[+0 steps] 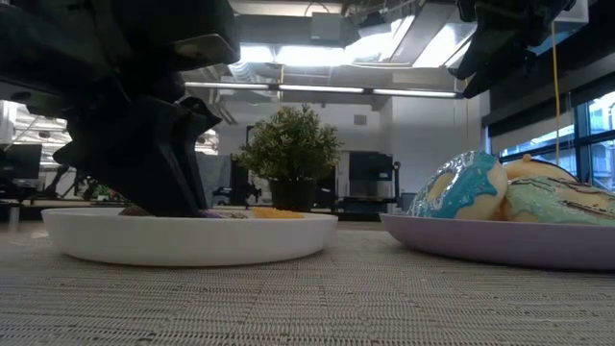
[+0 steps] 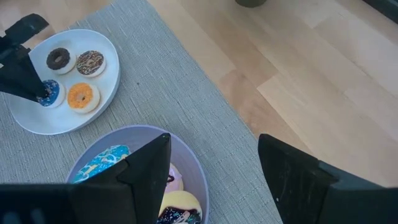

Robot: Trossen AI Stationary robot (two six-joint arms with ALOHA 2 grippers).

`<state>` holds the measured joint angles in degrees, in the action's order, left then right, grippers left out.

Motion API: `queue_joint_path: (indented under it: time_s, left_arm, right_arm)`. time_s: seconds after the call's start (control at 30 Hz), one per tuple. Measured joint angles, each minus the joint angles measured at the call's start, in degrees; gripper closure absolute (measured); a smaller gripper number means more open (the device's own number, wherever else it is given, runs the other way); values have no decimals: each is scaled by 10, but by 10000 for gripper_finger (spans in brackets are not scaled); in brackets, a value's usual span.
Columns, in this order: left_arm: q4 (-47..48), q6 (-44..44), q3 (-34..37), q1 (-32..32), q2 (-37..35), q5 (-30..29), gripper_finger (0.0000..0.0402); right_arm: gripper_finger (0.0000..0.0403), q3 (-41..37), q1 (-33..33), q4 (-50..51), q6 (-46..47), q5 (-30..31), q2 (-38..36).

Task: Pick & Place donuts
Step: Put the small blue donut on the white plate, then return to Home Position

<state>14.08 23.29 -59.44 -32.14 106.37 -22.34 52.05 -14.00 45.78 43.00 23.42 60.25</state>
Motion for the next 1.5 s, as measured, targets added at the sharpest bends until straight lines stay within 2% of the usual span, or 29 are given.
queue_joint_path:
  time_s: [0.33,0.93,1.5]
  left_arm:
    - [0,-1,0,1,0,0,339]
    - [-1,6,0,1,-1,15,240]
    - [15,10,-1,1,-30,-5,228]
  right_arm:
    - [160,0,0,0,0,-1,0]
    - [160,0,0,0,-2,-1,0]
    - [159,0,0,-1,-2,0,0]
